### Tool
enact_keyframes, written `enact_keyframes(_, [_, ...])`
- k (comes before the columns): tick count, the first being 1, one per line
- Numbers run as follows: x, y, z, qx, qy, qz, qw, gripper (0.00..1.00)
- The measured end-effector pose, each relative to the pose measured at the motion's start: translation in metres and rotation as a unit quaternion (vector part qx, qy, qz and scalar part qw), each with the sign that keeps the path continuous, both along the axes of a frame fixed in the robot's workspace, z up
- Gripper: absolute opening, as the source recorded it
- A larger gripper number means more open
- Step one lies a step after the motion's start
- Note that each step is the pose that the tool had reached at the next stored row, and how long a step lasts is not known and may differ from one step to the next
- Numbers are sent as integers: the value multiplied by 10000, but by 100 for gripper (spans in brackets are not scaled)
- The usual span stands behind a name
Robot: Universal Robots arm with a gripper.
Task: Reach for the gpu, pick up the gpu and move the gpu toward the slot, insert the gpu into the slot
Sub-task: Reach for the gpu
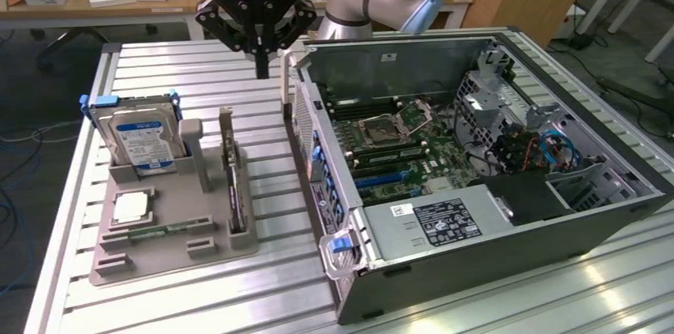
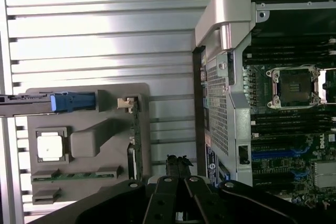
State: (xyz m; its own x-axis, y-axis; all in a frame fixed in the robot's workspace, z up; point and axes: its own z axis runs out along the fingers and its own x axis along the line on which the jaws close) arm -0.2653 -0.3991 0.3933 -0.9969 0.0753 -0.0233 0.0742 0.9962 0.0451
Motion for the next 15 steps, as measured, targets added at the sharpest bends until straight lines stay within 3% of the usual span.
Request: enact_keyframes(15, [-157,-1,0,0,0,0,10000,10])
